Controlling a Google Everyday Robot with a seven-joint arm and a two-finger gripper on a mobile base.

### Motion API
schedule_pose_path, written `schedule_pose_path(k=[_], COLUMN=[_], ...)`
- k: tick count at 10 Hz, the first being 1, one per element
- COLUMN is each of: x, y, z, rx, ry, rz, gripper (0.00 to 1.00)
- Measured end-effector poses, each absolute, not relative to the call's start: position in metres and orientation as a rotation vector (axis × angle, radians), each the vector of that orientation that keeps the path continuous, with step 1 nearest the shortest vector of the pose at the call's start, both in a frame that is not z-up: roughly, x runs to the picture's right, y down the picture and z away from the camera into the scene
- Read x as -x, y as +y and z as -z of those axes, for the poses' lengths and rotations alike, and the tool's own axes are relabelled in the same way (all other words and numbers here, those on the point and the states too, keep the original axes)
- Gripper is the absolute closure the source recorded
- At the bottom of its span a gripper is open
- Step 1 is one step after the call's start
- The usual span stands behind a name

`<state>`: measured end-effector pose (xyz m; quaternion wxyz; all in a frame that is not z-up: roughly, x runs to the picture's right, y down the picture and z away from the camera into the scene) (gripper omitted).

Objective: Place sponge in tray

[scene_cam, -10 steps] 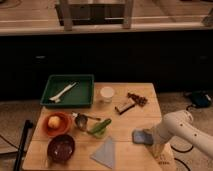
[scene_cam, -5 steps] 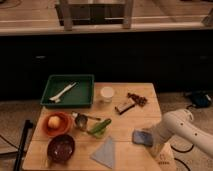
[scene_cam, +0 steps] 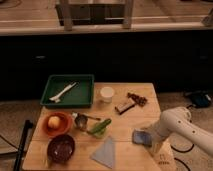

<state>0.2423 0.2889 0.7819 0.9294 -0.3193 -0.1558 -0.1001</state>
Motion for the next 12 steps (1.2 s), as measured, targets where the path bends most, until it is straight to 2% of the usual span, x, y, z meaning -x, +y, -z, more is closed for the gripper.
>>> schedule_pose_path(k=[2, 3, 9, 11, 12], x=[-0.2398, -0.2388, -0.2401, -0.2405, -0.2401], y=[0.2891, 0.2899, 0.2924, 0.2922, 0.2917], z=[-0.7852, -0.7872, -0.7913, -0.7908, -0.7906], rx=[0.662, 0.664, 0.675, 0.676, 0.674], ry=[-0.320, -0.320, -0.311, -0.311, -0.311], rz=[0.212, 0.216, 0.218, 0.218, 0.220], gripper=[0.22, 0.28, 0.88, 1.00, 1.00])
